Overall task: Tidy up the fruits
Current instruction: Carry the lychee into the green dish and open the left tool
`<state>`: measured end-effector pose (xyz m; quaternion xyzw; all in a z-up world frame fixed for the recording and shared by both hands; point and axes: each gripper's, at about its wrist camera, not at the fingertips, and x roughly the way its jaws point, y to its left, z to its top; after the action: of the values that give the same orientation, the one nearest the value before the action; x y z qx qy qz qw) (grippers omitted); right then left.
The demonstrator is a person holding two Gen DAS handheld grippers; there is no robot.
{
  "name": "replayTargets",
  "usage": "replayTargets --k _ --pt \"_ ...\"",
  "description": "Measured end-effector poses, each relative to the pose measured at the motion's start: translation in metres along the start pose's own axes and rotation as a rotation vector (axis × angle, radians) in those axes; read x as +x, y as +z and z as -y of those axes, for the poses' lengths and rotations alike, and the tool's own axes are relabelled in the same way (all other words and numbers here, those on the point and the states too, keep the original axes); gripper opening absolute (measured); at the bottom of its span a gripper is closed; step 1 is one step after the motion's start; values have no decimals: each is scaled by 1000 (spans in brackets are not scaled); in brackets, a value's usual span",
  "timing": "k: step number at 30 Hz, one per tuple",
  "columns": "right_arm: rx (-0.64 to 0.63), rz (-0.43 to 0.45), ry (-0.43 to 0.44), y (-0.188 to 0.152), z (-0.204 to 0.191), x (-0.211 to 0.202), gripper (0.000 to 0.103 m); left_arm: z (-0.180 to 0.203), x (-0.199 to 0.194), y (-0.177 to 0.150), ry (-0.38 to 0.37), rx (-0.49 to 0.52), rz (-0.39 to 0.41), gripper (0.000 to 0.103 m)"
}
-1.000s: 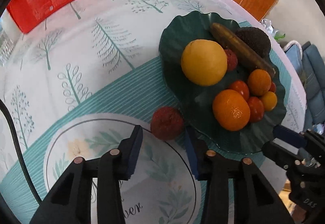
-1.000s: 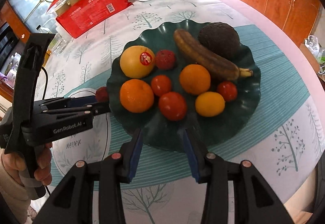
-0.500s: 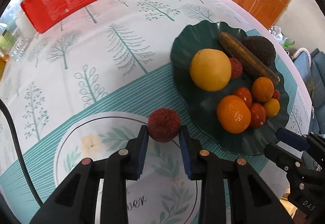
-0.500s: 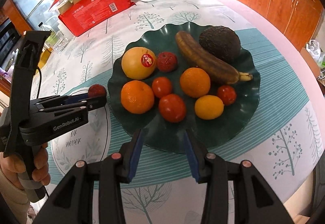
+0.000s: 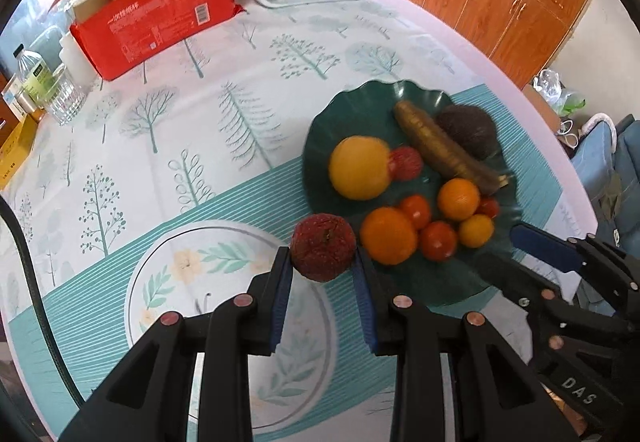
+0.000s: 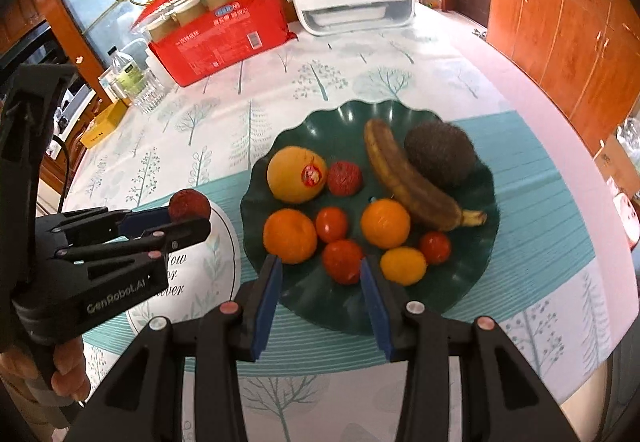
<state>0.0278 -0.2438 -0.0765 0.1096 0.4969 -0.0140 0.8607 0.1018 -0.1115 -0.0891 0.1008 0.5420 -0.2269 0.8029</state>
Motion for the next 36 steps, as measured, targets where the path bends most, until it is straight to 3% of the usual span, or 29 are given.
replayTargets --k 10,24,25,28,29,36 --pt "-50 -5 31 13 36 -6 42 45 0 24 1 -53 21 29" --pt "-112 -35 60 30 79 4 42 78 24 52 28 -123 21 30" --pt "-115 -36 61 30 81 5 42 80 25 52 32 -127 22 35" --pt "-119 -39 67 31 84 6 42 82 24 53 47 -147 37 71" --pt "-118 -41 69 30 86 5 42 83 22 52 58 -154 50 78" --pt "-124 -46 76 27 88 6 42 78 18 47 71 -196 55 85"
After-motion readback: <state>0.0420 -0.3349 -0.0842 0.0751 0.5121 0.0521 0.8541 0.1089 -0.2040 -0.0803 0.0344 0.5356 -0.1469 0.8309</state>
